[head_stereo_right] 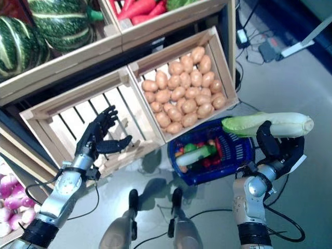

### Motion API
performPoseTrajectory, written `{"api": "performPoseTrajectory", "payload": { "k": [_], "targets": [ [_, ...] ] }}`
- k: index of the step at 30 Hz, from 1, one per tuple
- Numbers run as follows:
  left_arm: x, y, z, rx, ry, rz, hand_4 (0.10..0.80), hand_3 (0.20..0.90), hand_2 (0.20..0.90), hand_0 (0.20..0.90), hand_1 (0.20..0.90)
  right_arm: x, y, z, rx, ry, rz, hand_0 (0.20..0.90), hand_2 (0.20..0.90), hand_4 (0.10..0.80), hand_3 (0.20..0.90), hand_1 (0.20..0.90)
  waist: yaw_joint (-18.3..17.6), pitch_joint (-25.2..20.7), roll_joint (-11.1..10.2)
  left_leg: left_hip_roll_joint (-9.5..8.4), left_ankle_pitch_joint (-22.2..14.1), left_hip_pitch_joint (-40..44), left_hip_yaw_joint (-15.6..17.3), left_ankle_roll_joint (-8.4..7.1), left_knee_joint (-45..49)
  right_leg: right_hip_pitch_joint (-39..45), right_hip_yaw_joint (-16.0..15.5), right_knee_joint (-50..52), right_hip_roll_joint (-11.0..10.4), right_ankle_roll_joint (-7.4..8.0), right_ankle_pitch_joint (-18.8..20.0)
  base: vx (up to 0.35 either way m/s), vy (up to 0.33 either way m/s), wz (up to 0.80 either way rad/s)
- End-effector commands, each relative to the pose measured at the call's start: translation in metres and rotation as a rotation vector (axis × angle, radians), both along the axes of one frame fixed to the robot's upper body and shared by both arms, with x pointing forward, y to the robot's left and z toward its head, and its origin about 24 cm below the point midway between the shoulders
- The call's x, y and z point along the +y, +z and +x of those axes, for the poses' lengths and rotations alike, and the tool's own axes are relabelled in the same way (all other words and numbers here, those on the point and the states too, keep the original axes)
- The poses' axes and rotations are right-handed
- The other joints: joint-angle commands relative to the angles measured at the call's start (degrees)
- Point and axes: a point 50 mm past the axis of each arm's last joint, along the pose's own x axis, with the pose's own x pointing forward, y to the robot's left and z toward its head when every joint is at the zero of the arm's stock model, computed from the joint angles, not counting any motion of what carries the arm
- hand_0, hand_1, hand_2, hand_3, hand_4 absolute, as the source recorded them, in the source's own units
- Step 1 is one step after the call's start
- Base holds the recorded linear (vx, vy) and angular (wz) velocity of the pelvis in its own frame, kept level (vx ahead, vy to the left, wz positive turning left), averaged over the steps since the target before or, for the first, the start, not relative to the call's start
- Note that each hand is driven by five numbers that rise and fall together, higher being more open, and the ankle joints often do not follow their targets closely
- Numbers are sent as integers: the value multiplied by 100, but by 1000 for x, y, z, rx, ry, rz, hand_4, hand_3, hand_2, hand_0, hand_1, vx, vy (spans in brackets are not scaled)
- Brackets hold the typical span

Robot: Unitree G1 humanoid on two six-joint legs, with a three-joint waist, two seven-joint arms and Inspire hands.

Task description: Put vegetables into the basket

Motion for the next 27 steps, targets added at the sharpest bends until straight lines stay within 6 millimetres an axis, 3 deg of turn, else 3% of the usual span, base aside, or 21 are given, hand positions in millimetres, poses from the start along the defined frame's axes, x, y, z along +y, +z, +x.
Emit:
{"api": "performPoseTrajectory", "payload": {
  "k": [1, 7, 13, 20, 27],
  "targets": [
    [-10, 73, 3, -389, -55, -75, 800, 900, 900, 900, 900, -20, 64, 2, -357, -58, -91, 300, 300, 400, 300, 300, 39, -61, 95, 145, -25, -458, -380, -223, 207, 46, -228, 509, -189, 92, -301, -133, -71, 9],
    [-17, 96, 7, -523, -48, -88, 800, 900, 900, 900, 900, -15, 61, 29, -440, 65, 82, 300, 300, 400, 300, 300, 107, 417, 178, -3, -70, -1369, -579, -271, 862, -640, -303, 938, -254, 60, -371, -170, -85, 16],
    [-21, 118, 11, -627, -31, -72, 800, 900, 900, 900, 900, -11, 58, 54, -562, 176, 293, 300, 300, 400, 300, 300, 113, 417, 237, -121, -111, -2160, -586, -254, 1280, -1430, -332, 1328, -270, 49, -431, -133, -47, 4],
    [-17, 146, 11, -732, 6, -87, 800, 900, 900, 900, 900, -21, 75, 70, -447, 135, 251, 300, 300, 400, 300, 300, 168, 417, 328, -271, -475, -3418, -636, -159, 2693, -2767, -267, 2720, -462, -58, -780, -88, -29, 4],
    [-16, 158, 11, -766, 10, -103, 800, 900, 900, 900, 900, -26, 74, 85, -325, 157, 289, 300, 300, 400, 300, 300, 272, 417, 395, -314, -813, -4066, -682, -52, 3557, -3579, -104, 3751, -646, -87, -1084, -13, -3, 8]
  ]
}}
